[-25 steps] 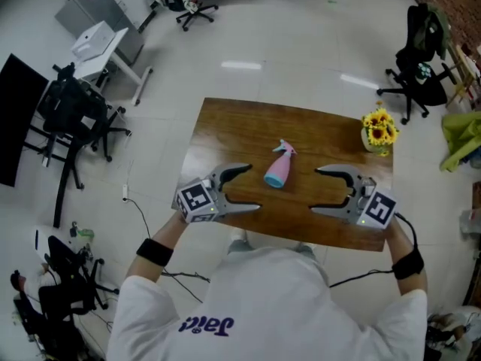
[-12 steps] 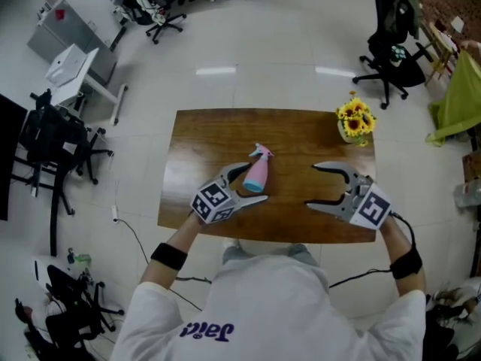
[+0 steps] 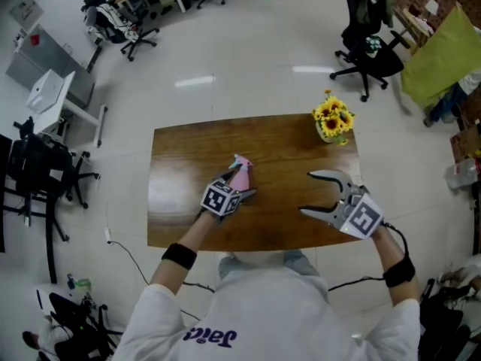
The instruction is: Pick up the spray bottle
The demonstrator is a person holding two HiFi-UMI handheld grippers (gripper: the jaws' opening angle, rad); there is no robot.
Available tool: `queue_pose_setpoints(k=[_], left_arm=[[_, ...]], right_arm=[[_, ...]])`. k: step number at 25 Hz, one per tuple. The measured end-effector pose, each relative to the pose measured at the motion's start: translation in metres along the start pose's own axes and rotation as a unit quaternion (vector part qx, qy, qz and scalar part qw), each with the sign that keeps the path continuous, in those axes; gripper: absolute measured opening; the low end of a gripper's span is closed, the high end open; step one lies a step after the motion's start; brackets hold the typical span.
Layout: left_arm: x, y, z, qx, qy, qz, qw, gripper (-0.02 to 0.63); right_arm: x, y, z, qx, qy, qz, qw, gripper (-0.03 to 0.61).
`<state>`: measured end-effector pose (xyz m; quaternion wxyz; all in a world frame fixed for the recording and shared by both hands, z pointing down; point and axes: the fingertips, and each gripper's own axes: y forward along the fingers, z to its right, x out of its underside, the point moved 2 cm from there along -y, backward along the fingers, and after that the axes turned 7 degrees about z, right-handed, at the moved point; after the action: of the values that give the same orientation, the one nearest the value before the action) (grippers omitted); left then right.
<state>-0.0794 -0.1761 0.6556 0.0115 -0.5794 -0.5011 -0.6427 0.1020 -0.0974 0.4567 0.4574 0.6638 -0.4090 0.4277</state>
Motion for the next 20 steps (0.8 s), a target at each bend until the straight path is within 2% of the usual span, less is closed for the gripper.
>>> queue_pose_setpoints(k=[5,10,13,15,20], left_arm=[[0.016,0.039,-0.018,-0.021,-0.036,-0.054,0.9977,0.459],[0.041,0.072,-0.037,-0.03,-0.072,-0.123,0.9893,0.459],[0.053,0.093,-0.054,-0.042,-0.07,-0.154,0.9847,0.459],[0.061,0.1,-0.061,-0.048,-0.081,-0.183,0.9785,0.459],[0.075,0.115,-0.079,-0.068,-0.082,-0.233,0.9665,0.459]], right_arm=[[0.008,-0.011,0.004,0.023,0.004,-0.007,1.0,0.347],[0.01,-0.013,0.011,0.046,-0.001,-0.016,0.999,0.347],[0.007,-0.015,0.023,0.092,-0.034,0.003,0.995,0.346],[0.004,-0.017,0.027,0.123,-0.052,0.014,0.991,0.347],[0.008,-0.023,0.023,0.173,-0.031,0.026,0.984,0.345]])
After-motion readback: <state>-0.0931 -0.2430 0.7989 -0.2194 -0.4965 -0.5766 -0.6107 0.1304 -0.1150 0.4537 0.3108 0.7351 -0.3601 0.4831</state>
